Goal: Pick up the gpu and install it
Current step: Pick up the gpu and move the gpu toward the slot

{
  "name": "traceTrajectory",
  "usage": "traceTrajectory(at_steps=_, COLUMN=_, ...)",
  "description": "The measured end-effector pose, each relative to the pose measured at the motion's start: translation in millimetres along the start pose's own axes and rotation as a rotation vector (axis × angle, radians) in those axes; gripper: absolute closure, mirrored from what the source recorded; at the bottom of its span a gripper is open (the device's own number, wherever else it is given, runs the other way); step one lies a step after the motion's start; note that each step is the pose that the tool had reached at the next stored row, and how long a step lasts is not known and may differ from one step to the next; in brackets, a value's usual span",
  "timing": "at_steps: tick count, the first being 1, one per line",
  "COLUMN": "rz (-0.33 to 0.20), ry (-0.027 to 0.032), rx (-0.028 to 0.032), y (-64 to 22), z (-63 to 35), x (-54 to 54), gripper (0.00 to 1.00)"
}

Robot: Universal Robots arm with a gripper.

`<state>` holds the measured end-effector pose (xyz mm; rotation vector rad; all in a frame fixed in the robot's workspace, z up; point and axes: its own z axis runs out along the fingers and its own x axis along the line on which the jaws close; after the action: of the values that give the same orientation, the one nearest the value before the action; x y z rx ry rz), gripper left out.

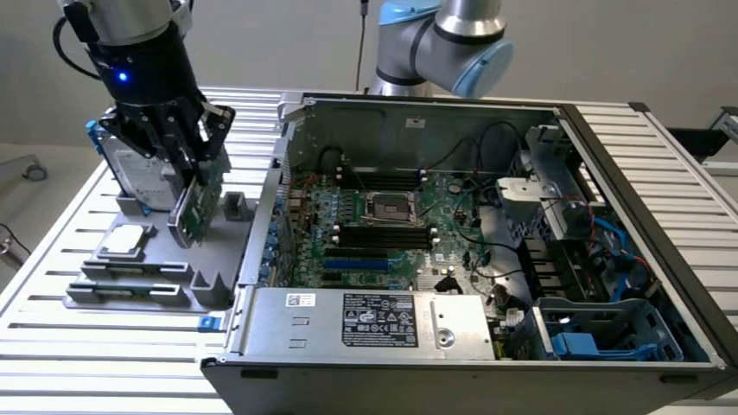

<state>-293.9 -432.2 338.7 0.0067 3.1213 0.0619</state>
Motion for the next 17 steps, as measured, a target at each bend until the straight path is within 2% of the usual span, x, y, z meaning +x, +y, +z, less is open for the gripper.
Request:
traceTrajectory(at_steps=9, rz=0.000, ry=0.0000, rx=0.0000, y=1.6, z=-40.7, x=-17.0, gripper=0.74)
traceTrajectory(at_steps=17, rz=0.000, ry=0.0001, rx=-0.0003, y=0.5, z=-76.6, x=-41.9, gripper=0.74)
